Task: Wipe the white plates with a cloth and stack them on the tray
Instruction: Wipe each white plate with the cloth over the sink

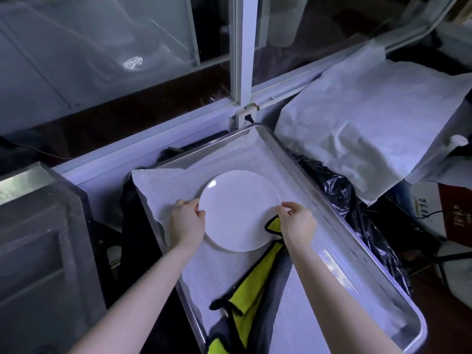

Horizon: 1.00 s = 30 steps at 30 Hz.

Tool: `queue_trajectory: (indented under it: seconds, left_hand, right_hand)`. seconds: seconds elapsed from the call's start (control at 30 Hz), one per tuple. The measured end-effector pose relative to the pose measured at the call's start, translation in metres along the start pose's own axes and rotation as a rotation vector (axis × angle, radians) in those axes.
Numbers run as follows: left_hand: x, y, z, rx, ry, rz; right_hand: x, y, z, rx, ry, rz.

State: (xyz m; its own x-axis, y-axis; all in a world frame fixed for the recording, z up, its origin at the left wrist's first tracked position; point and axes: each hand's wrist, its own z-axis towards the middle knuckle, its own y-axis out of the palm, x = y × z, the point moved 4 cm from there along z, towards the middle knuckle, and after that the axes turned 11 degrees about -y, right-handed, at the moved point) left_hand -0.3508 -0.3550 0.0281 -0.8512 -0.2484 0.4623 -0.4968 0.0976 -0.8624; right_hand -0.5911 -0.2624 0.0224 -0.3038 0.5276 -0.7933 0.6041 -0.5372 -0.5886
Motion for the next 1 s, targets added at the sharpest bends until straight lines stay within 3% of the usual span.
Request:
queue_trajectory:
  seconds: [0.13,0.3,0.47,0.53,0.8,1.0]
  left_hand:
    - [-0.006,-0.002,0.002,-0.051,0.002,-0.110]
    - [-0.013,-0.020,-0.024,-0.151,0.013,-0.377]
    - [-0.033,-0.056,-0.074,-0.535,-0.027,-0.844]
    - [-0.050,-0.075,-0.094,-0.614,-0.085,-1.046]
    - [-0.162,-0.191,-0.115,-0.222,-0.014,-1.249]
    - [-0.269,-0.258,-0.124,0.045,-0.098,-1.330]
  right_hand:
    - [-0.007,-0.010,-0.013,0.069,-0.046,0.043]
    - [-0.048,-0.008,-0.052,-0.044,-0.169,0.216]
    - [-0.102,0.014,-0.119,-0.274,-0.280,0.431]
    - [-0.126,0.024,-0.147,-0.359,-0.329,0.483]
    - [-0.200,0.080,-0.270,-0.750,-0.739,0.343]
    - [-0.193,0.131,-0.342,-0.862,-1.119,-0.204]
